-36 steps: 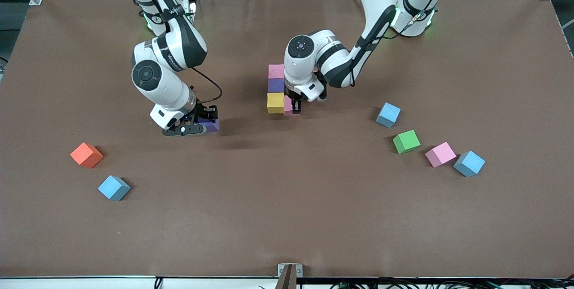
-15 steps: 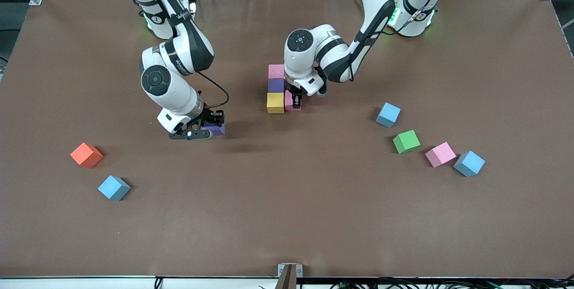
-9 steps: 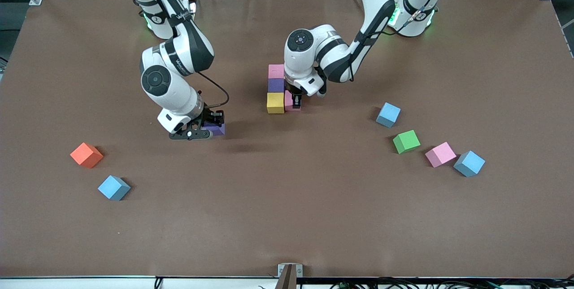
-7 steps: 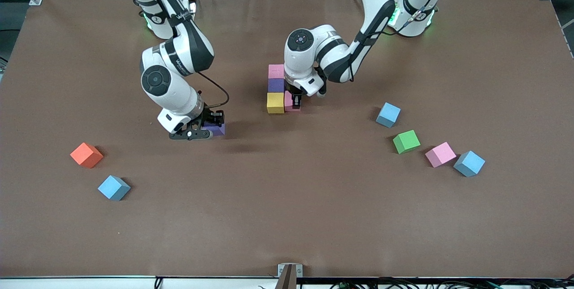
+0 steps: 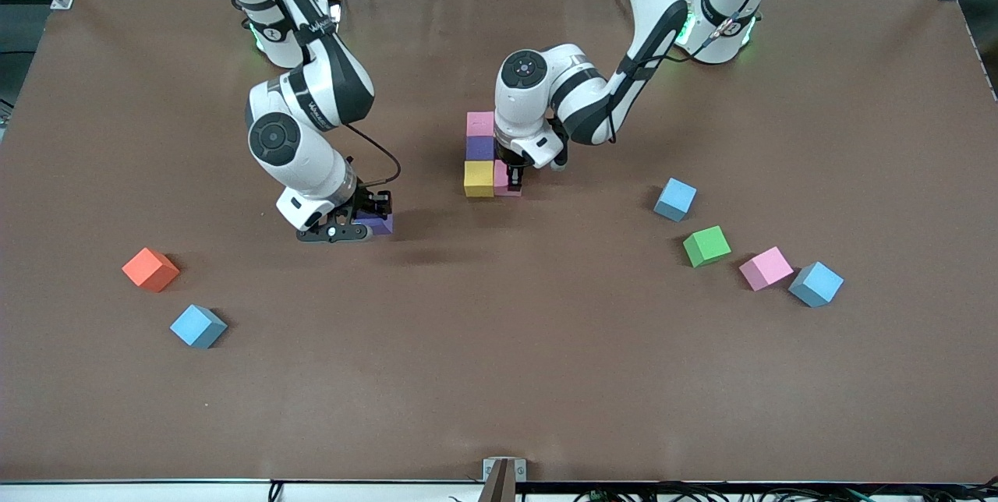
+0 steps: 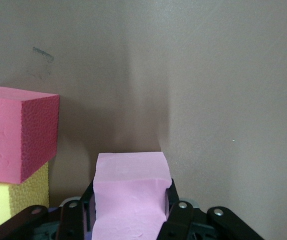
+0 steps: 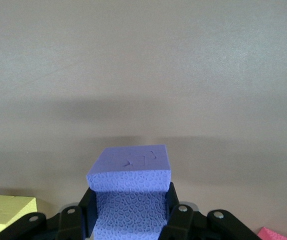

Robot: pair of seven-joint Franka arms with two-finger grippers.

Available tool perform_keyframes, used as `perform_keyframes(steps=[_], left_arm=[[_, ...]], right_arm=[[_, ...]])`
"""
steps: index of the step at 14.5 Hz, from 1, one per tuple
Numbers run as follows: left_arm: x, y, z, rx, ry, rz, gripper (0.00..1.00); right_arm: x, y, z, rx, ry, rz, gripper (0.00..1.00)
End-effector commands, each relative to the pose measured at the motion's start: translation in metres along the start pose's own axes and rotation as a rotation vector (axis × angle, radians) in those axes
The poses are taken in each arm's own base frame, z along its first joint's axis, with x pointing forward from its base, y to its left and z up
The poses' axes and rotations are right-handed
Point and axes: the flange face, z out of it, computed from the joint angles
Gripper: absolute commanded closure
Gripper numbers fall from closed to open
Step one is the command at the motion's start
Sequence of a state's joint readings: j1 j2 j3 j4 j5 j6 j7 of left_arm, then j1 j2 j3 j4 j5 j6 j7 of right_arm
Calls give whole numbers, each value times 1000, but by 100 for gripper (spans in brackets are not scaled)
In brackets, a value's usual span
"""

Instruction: Arrange 11 blocks into digit 3

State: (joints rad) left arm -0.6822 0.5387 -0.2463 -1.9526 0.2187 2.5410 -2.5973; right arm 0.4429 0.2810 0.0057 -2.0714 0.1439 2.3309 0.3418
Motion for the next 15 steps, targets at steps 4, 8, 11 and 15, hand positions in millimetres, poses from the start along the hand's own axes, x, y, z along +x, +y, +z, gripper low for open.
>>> perform_keyframes(steps=[4,8,11,15], left_arm=[[-2,0,6,-15,-4,-2,63],[-5,2,5,-18,-10,-2,57],[-4,1,7,-14,-1,3,0],[-5,-1,5,-14,3,9,0]], right_arm=[[3,-9,6,8,-10,21,97],[3,-9,9,7,-14,25,96],[5,-15,7,10,-8,78,96],[5,-36,16,8,-10,115,96]])
